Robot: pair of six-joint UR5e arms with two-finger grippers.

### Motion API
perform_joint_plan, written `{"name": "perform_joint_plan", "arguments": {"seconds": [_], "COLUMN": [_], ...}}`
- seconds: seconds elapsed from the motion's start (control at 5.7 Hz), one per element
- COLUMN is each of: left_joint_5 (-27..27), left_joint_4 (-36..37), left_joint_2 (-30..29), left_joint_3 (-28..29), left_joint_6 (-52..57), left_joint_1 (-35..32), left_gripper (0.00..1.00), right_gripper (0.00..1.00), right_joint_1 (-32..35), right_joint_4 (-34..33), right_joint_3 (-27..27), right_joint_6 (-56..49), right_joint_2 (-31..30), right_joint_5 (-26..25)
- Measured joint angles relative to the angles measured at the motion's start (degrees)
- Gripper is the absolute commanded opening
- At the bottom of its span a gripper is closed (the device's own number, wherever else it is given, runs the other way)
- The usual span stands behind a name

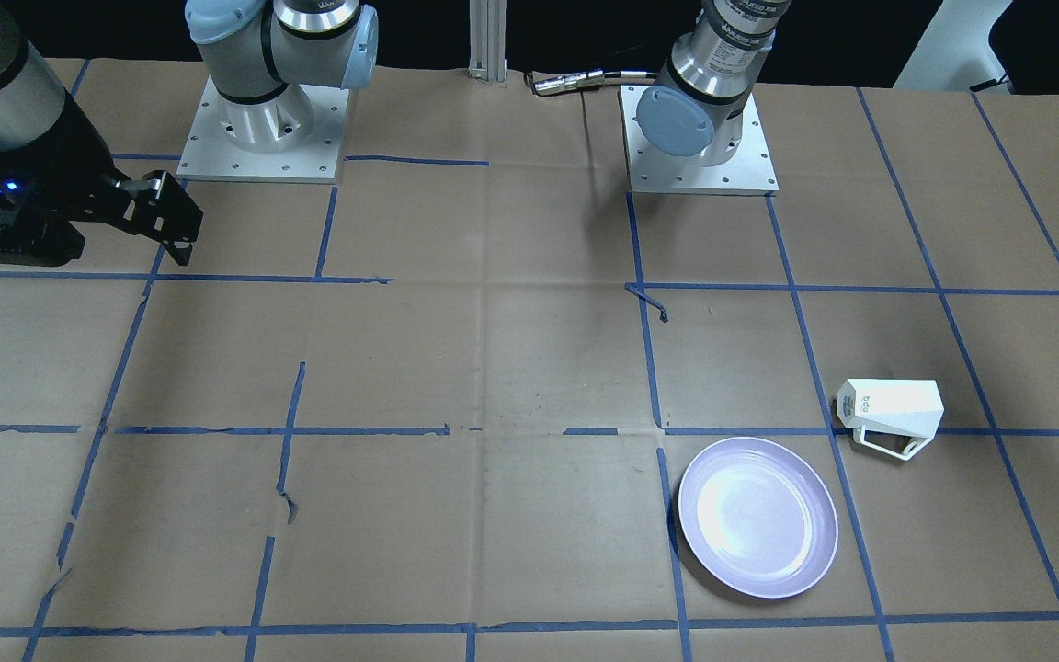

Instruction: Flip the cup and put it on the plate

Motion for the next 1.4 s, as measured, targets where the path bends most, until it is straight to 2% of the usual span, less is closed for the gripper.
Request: {"name": "perform_joint_plan", "arguments": {"seconds": [0.35, 0.7, 1.05, 1.4], "left_joint_5": [-9.5, -17.9, -24.3, -27.4], "left_joint_4": [3.8, 2.5, -4.1, -10.7], "left_joint_2": [-8.8, -16.6, -20.9, -21.6], "left_joint_3": [1.3, 2.3, 2.1, 1.1], "left_joint_6": [-5.5, -10.9, -12.7, -12.5], "left_joint_1": [-0.5, -0.6, -0.7, -1.8], "left_gripper": [0.97, 0.94, 0.94, 0.93], "right_gripper": [1.0, 1.0, 1.0, 1.0], "right_joint_1": [0.0, 0.0, 0.0, 0.0], "right_joint_4": [0.0, 0.0, 0.0, 0.0], "right_joint_3": [0.0, 0.0, 0.0, 0.0], "right_joint_6": [0.0, 0.0, 0.0, 0.0], "right_joint_2": [0.0, 0.0, 0.0, 0.0], "right_joint_5": [0.0, 0.0, 0.0, 0.0]}}
